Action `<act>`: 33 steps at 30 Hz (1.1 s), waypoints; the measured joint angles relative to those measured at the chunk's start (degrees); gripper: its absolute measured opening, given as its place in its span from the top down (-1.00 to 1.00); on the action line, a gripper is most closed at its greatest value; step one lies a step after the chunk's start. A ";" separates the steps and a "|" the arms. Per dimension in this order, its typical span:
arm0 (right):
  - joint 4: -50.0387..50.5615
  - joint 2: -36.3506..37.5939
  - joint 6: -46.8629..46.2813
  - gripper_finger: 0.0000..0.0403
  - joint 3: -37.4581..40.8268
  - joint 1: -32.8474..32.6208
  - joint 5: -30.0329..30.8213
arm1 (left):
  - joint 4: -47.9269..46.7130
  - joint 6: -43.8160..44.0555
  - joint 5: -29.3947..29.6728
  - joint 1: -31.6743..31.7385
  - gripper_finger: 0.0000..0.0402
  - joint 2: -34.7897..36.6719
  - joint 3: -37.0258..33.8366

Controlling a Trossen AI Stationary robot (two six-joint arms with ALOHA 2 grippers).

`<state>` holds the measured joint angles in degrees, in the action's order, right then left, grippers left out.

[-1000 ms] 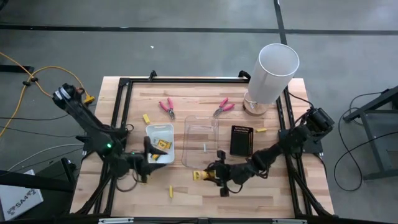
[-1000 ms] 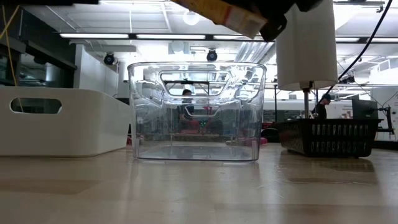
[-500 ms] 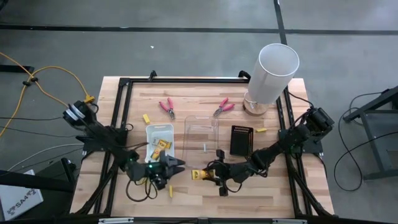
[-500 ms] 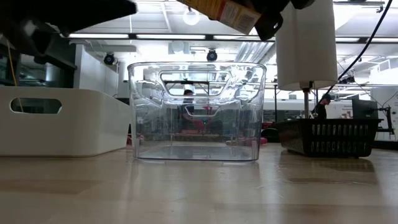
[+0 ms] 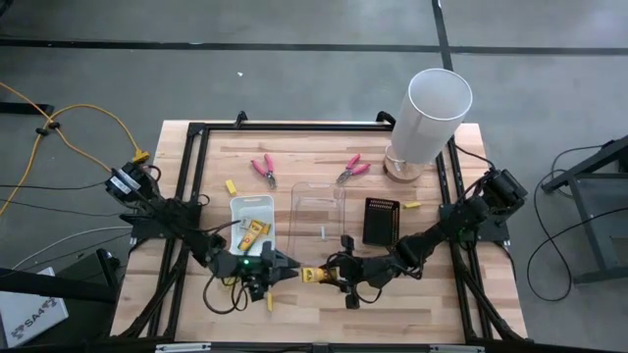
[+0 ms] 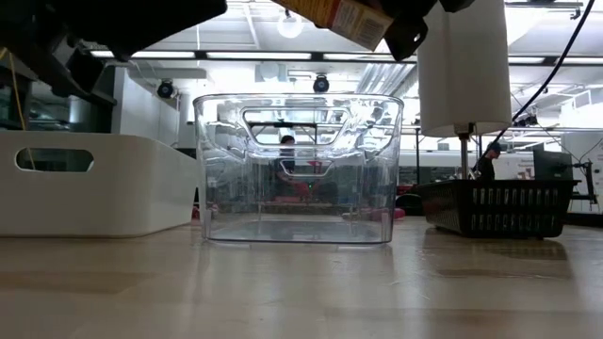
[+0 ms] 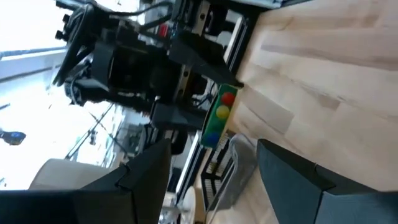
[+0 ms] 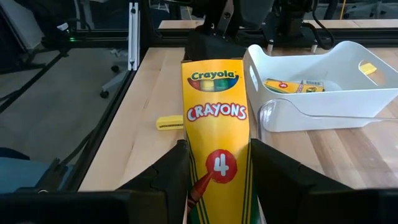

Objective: Pick & Place School Supplies
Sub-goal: Put the crayon box into the white bin

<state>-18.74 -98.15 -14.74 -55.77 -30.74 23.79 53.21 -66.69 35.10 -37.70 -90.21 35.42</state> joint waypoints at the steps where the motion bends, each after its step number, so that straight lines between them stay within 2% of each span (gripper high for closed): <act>1: 0.01 0.00 -0.07 0.27 0.00 0.08 0.01 | 0.02 -0.01 -1.38 0.57 -0.14 0.00 0.00; 12: 0.02 -0.01 -0.20 0.27 0.00 0.80 0.00 | 0.09 -5.72 -16.59 6.08 -0.14 0.00 0.02; 18: 0.04 0.00 -0.20 0.27 0.00 0.89 -0.09 | 0.44 -5.76 -20.96 8.97 -0.14 0.00 0.02; 22: 0.04 -0.01 -0.20 0.27 0.00 0.89 -0.09 | 0.63 -5.80 -26.41 10.81 -0.13 0.00 0.03; 27: 0.04 -0.02 -0.20 0.27 0.00 0.89 -0.07 | 0.65 -5.89 -29.84 11.77 0.06 0.00 0.04; 33: 0.04 0.00 -0.20 0.27 0.00 0.94 0.04 | 0.66 -5.85 -30.92 11.73 0.37 0.00 0.04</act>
<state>-18.70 -98.15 -14.94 -55.77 -29.80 23.83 53.87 -72.54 4.19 -25.98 -90.21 35.46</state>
